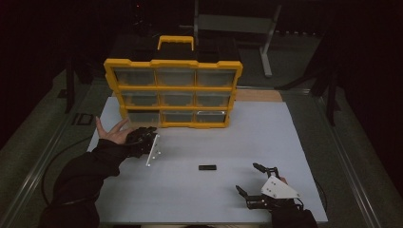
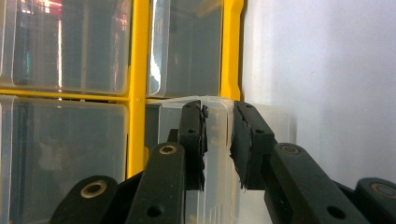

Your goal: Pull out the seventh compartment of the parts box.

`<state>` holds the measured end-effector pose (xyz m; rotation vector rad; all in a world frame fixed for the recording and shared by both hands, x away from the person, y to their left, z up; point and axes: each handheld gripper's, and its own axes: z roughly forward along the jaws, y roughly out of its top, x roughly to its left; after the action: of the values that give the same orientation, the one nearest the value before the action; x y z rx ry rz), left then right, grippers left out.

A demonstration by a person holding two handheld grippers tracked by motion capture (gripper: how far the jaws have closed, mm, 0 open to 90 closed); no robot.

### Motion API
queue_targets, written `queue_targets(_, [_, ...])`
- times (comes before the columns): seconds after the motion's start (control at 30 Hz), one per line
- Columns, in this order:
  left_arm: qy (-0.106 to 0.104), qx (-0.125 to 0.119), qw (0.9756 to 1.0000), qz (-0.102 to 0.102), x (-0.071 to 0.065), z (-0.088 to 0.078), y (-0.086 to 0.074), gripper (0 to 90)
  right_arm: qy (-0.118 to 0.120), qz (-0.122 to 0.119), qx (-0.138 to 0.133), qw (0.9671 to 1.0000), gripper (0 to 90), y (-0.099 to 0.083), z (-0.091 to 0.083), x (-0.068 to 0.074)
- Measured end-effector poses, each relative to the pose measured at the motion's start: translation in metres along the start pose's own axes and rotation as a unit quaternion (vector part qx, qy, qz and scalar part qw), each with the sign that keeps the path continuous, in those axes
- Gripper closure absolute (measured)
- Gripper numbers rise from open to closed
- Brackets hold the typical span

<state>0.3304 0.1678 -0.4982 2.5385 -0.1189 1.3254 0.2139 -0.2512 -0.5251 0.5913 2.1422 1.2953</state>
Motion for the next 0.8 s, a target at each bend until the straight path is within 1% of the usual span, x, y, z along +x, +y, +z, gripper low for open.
queue_targets(0.07, [-0.003,0.001,1.0000,0.003,0.000,0.000,0.000,74.0,0.000,0.000,0.000,1.0000,8.7,0.000,0.000,0.000])
queue_targets(0.13, [0.000,-0.002,0.9999,0.013,0.000,-0.001,-0.001,72.7,-0.001,0.001,0.000,1.0000,8.6,0.000,0.000,0.000])
queue_targets(0.17, [0.005,0.000,1.0000,0.005,-0.001,-0.001,0.000,67.3,-0.001,0.001,0.000,1.0000,8.6,0.000,0.000,0.000])
queue_targets(0.2, [0.005,0.000,1.0000,0.005,-0.001,-0.001,0.000,58.9,-0.001,0.001,0.000,1.0000,8.6,0.000,0.000,0.000])
queue_targets(0.23, [0.009,0.003,0.9999,-0.013,-0.001,-0.002,0.000,48.2,-0.001,0.001,0.000,1.0000,8.6,0.000,0.000,0.000])
queue_targets(0.27, [0.013,-0.004,0.9994,-0.032,-0.001,-0.004,0.000,42.7,-0.001,0.001,0.000,1.0000,8.6,0.000,0.000,0.000])
queue_targets(0.3, [0.012,-0.009,0.9989,-0.045,0.000,-0.006,0.001,37.1,-0.001,0.001,0.000,1.0000,8.7,0.000,0.000,0.000])
queue_targets(0.4, [0.004,-0.022,0.9965,-0.080,0.004,-0.010,0.001,25.8,-0.001,0.000,0.000,1.0000,8.6,0.000,0.000,0.000])
queue_targets(0.43, [0.001,-0.028,0.9952,-0.093,0.005,-0.012,0.001,24.2,-0.001,0.000,0.000,1.0000,8.6,0.000,0.000,0.000])
queue_targets(0.47, [0.002,-0.030,0.9943,-0.102,0.007,-0.014,0.001,23.4,-0.001,0.000,0.000,1.0000,8.6,0.000,0.000,0.000])
queue_targets(0.5, [0.003,-0.030,0.9930,-0.114,0.008,-0.015,0.001,20.1,-0.001,0.001,0.000,1.0000,8.6,0.000,0.000,0.000])
queue_targets(0.57, [0.006,-0.031,0.9908,-0.132,0.011,-0.018,0.001,16.2,-0.002,0.001,0.000,1.0000,8.6,0.000,0.000,0.000])
queue_targets(0.6, [0.004,-0.035,0.9889,-0.144,0.013,-0.019,0.000,14.1,-0.001,0.001,0.000,1.0000,8.6,0.000,0.000,0.000])
queue_targets(0.63, [0.002,-0.040,0.9864,-0.159,0.015,-0.020,0.000,13.2,-0.001,0.001,0.000,1.0000,8.6,0.000,0.000,0.000])
queue_targets(0.67, [-0.004,-0.048,0.9830,-0.177,0.016,-0.022,0.000,10.5,-0.001,0.000,0.000,1.0000,8.6,0.000,0.000,0.000])
queue_targets(0.7, [-0.012,-0.052,0.9803,-0.190,0.019,-0.023,0.000,7.5,-0.001,0.001,0.000,1.0000,8.7,0.000,0.000,0.000])
queue_targets(0.73, [-0.019,-0.054,0.9771,-0.205,0.021,-0.024,0.000,1.8,-0.001,0.000,0.000,1.0000,8.6,0.000,0.000,0.000])
queue_targets(0.8, [-0.030,-0.067,0.9689,-0.236,0.025,-0.027,0.000,0.0,-0.001,0.001,0.000,1.0000,8.7,0.000,0.000,0.000])
